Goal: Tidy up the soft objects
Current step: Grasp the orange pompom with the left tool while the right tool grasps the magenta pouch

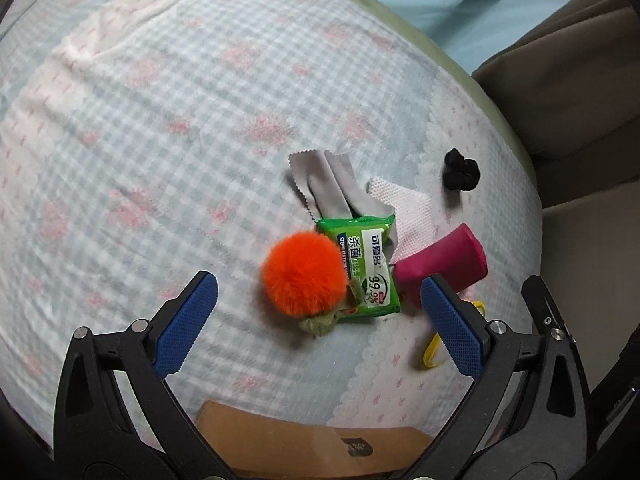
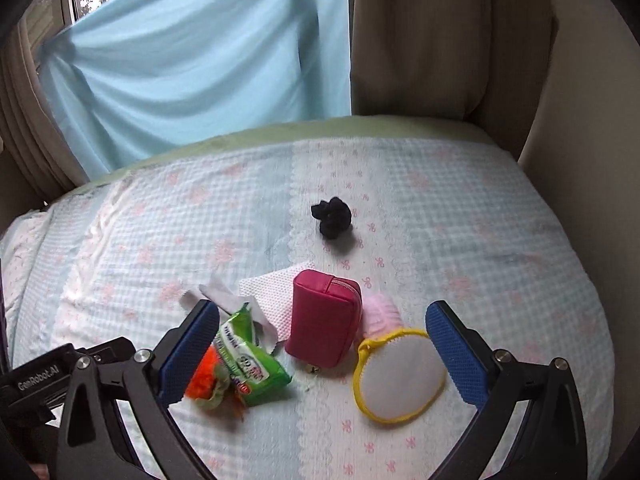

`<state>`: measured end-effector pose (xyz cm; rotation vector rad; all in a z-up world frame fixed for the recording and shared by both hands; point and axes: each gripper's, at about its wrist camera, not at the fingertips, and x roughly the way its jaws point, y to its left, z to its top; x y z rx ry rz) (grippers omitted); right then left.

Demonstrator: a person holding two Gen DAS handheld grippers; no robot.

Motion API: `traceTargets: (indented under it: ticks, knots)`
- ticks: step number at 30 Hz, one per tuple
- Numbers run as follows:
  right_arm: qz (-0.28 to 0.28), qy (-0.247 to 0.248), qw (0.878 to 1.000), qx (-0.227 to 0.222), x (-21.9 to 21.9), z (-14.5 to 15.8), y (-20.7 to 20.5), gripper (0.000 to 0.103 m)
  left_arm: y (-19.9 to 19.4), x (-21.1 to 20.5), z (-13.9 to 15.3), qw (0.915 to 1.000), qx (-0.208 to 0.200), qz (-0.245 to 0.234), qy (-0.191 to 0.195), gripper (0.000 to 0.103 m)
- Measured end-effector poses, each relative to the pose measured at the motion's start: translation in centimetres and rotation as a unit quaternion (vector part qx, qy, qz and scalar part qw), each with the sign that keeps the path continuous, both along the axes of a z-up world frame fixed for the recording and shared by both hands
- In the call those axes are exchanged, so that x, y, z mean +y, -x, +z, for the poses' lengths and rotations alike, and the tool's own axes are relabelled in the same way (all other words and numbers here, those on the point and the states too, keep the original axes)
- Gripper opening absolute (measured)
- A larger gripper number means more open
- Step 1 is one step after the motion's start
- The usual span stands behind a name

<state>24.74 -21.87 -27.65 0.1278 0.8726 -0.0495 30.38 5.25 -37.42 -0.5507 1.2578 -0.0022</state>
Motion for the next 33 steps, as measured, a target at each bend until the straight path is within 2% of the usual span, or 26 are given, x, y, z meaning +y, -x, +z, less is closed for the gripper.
traceTargets:
  ticks: [6,10,14,16,17,19,20,22,23,25,29,33]
  knots:
    - [-0.019,0.002,0.999,0.028,-0.2,-5.4,-3.9,0.103,-2.0,-0.6,-4.7,0.9983,0.054,0.016,0.017,0.1]
    - [-0.036,-0.004,0.998,0.046,-0.7,-8.1,-6.2,0.097,-2.6,-1.0,-6.9,0.9966,0.079,0.014,0.018,0.099]
    - [-0.046,0.003,0.998,0.054,-0.4,-9.6,-7.5,0.09,-3.2,-1.5,-8.4,0.9953,0.097,-0.001,0.009,0.096]
    - [-0.048,0.003,0.997,0.058,-0.4,-10.2,-8.0,0.084,-3.4,-1.8,-9.0,0.9946,0.104,-0.011,0.0,0.091]
    - [-0.049,0.003,0.997,0.061,-0.3,-10.5,-8.2,0.081,-3.5,-2.0,-9.4,0.9938,0.11,-0.017,-0.004,0.084]
    - [-0.05,0.002,0.997,0.067,-0.2,-11.3,-8.6,0.068,-3.6,-2.2,-10.0,0.9927,0.118,-0.023,-0.001,0.077]
    - [-0.049,0.001,0.996,0.07,-0.2,-11.5,-8.7,0.066,-3.5,-2.2,-10.2,0.9924,0.121,-0.025,-0.001,0.073]
    - [-0.051,0.003,0.996,0.073,-0.1,-12.1,-9.0,0.063,-3.3,-2.3,-10.4,0.9922,0.122,-0.029,0.001,0.059]
    - [-0.053,0.005,0.996,0.07,0.0,-12.1,-9.1,0.062,-3.3,-2.4,-10.5,0.9919,0.123,-0.032,-0.003,0.038]
    - [-0.057,0.009,0.996,0.066,0.0,-12.2,-9.1,0.059,-3.3,-2.5,-10.9,0.9904,0.131,-0.041,-0.01,0.034]
    - [-0.06,0.016,0.996,0.06,0.1,-12.1,-9.0,0.055,-3.4,-2.9,-10.7,0.9922,0.116,-0.044,-0.015,0.033]
    - [-0.058,0.016,0.996,0.06,0.0,-12.0,-8.7,0.049,-3.1,-2.4,-9.4,0.9939,0.098,-0.045,-0.021,0.032]
